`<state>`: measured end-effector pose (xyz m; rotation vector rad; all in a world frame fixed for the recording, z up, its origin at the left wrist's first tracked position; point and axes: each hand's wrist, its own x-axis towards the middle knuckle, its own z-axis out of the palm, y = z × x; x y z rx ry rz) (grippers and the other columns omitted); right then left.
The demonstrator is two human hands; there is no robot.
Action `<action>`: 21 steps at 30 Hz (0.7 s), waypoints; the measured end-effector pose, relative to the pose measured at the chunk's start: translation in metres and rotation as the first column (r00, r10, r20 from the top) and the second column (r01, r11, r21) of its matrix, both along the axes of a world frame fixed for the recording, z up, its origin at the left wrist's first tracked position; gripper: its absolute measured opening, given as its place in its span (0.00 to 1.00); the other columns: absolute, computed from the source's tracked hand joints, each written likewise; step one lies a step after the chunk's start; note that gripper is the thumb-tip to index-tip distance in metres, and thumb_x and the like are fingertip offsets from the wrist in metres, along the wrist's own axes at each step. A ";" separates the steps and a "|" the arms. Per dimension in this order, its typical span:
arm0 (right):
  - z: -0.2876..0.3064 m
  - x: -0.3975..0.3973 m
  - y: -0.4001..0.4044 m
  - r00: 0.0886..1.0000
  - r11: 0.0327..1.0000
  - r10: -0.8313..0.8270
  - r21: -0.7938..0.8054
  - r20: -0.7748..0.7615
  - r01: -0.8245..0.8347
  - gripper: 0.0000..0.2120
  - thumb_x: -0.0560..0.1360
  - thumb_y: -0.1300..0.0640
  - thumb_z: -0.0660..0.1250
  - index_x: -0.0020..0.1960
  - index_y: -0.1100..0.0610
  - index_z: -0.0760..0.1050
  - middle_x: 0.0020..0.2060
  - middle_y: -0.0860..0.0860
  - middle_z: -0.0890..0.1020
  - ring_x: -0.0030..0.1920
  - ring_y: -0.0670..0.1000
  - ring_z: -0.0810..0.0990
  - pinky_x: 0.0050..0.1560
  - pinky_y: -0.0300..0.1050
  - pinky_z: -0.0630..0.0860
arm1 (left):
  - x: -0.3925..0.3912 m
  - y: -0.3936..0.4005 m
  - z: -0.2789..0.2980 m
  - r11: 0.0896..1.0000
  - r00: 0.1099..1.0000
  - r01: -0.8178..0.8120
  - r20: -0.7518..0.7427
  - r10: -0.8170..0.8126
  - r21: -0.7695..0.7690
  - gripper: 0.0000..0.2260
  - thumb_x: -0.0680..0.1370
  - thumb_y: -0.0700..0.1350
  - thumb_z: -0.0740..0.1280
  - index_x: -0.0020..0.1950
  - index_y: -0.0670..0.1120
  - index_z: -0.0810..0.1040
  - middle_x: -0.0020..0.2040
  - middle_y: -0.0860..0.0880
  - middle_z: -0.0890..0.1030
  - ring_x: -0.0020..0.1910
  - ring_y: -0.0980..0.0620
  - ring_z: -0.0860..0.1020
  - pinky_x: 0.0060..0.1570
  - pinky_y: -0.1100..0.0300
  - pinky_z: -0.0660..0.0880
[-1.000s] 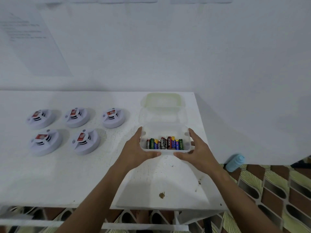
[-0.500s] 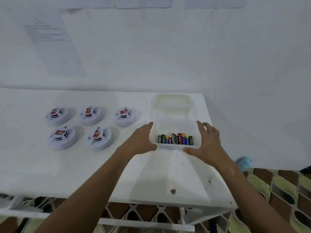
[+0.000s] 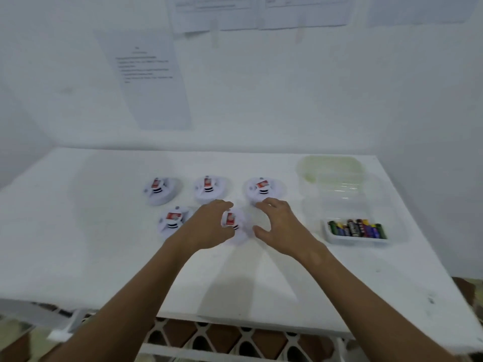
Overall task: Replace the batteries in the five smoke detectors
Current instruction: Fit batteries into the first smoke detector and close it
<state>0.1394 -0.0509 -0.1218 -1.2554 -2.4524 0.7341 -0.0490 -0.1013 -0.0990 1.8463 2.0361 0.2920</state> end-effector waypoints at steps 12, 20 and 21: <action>-0.043 -0.056 0.020 0.986 0.990 0.040 -0.138 0.159 -0.018 0.42 0.59 0.33 0.67 0.67 0.54 0.68 0.56 0.49 0.75 0.60 0.53 0.72 0.65 0.56 0.71 | -0.035 -0.008 -0.015 0.996 0.995 0.092 0.043 -0.091 -0.019 0.07 0.74 0.39 0.68 0.50 0.43 0.72 0.45 0.45 0.76 0.45 0.45 0.78 0.44 0.57 0.73; -0.025 -0.063 0.015 0.974 0.988 0.074 -0.147 0.215 -0.043 0.44 0.63 0.49 0.81 0.72 0.58 0.64 0.64 0.54 0.73 0.65 0.54 0.69 0.68 0.49 0.66 | -0.029 -0.006 -0.025 1.000 0.989 0.022 0.144 -0.025 0.021 0.07 0.77 0.40 0.65 0.49 0.47 0.67 0.37 0.55 0.69 0.45 0.45 0.78 0.40 0.62 0.68; -0.024 -0.062 0.016 0.975 0.989 0.064 -0.147 0.213 -0.032 0.49 0.63 0.46 0.81 0.75 0.57 0.60 0.67 0.54 0.71 0.68 0.55 0.67 0.70 0.50 0.65 | -0.028 -0.006 -0.027 1.000 0.981 -0.014 0.196 0.010 0.019 0.11 0.76 0.40 0.67 0.53 0.49 0.67 0.40 0.55 0.73 0.46 0.46 0.78 0.42 0.63 0.68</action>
